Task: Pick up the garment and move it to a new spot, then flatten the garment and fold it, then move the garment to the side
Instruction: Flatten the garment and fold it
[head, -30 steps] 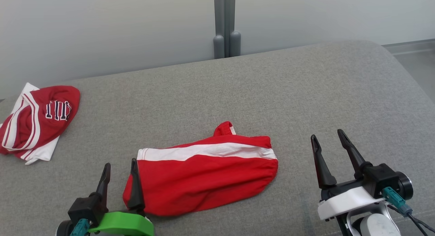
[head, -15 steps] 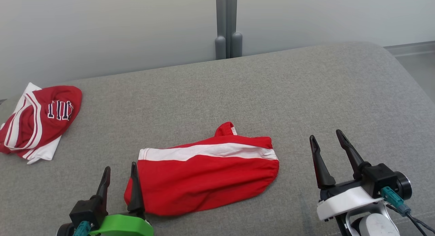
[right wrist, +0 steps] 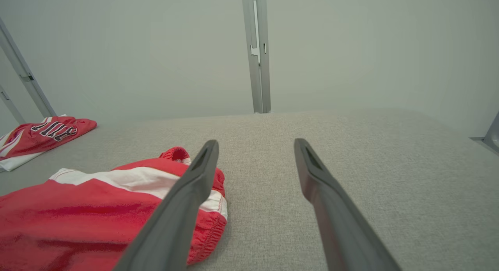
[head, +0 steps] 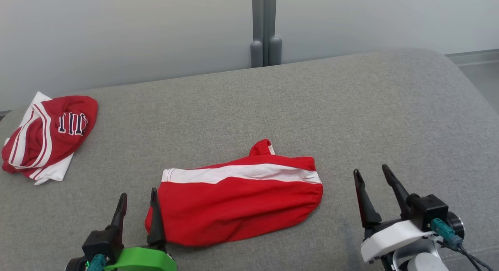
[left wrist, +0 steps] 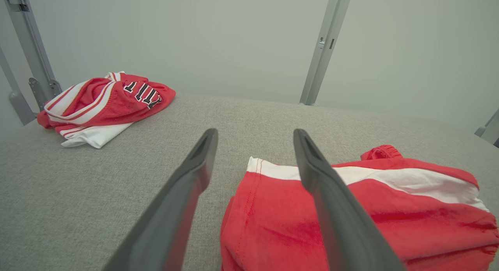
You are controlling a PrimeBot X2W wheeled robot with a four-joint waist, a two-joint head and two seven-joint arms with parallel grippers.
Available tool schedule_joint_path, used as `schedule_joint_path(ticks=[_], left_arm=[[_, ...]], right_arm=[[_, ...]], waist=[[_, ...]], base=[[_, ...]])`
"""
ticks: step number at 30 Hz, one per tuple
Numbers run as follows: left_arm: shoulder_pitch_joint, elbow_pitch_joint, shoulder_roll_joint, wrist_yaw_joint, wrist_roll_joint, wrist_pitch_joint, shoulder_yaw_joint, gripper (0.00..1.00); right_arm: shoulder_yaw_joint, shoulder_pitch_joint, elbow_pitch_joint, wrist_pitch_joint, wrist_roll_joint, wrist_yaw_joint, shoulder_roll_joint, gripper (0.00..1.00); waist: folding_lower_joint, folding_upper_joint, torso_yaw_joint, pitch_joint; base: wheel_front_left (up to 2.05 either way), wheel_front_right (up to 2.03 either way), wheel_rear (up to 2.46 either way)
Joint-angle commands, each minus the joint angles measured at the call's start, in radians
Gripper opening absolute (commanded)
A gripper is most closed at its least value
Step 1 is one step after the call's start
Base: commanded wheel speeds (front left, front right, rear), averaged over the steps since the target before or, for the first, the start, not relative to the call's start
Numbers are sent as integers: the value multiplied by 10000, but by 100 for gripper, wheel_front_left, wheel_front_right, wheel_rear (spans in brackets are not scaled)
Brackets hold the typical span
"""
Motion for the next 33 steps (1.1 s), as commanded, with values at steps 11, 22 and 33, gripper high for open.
schedule_joint_path(ticks=[11, 22, 33], left_arm=[[-164, 124, -5, -69, 115, 5, -184, 100], [-488, 154, -3, -50, 219, 6, -355, 100], [-799, 205, 24, -59, 276, 6, -397, 100]], right_arm=[[994, -1568, 2447, 1708, 2506, 2, -455, 100], [2522, -3105, 3966, 3245, 5492, 2, -1339, 100], [4466, -4185, 4432, 4080, 7528, 2, -2400, 100]], waist=[[0, 0, 106, 132], [0, 0, 551, 608], [0, 0, 935, 1077]], base=[[0, 0, 0], [0, 0, 0], [0, 0, 0]])
